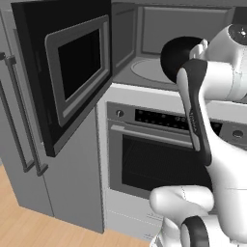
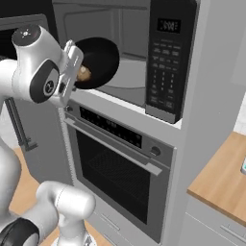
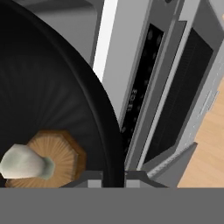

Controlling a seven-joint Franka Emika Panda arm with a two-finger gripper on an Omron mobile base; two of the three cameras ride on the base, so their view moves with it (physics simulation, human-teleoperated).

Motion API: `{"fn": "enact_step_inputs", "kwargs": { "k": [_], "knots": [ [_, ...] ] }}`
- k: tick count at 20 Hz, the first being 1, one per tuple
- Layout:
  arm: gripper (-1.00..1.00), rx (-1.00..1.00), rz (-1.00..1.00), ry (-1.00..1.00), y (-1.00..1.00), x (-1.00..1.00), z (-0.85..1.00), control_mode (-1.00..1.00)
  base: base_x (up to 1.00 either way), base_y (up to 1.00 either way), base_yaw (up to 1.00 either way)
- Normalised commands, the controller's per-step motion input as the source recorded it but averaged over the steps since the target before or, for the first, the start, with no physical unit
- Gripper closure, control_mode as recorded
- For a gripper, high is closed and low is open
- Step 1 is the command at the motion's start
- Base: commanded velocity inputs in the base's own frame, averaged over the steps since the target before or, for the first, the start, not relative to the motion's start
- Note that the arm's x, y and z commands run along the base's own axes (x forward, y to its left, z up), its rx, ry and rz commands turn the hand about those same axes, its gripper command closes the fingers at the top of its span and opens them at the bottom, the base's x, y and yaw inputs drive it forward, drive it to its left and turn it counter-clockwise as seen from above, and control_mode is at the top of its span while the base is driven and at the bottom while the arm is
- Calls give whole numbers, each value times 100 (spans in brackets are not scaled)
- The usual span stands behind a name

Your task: Pick the mushroom from the sink and place it in the bowl. Then pick the bowl and place it in the microwave. Then close the microwave door and press the start button.

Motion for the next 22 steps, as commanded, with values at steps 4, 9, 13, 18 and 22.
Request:
{"fn": "enact_step_inputs", "kwargs": {
  "k": [4, 9, 13, 18, 22],
  "knots": [
    [100, 0, 0, -1, -17, 47, 0, -100, 0, 0, 0],
    [100, 0, 0, 0, -20, 52, 0, -100, 0, 0, 0],
    [100, 1, 0, 10, -22, 71, -1, -100, 0, 0, 0],
    [100, 0, 0, 1, -19, 58, -14, -100, 0, 0, 0],
    [100, 0, 0, 0, -3, 53, -24, -100, 0, 0, 0]
  ]
}}
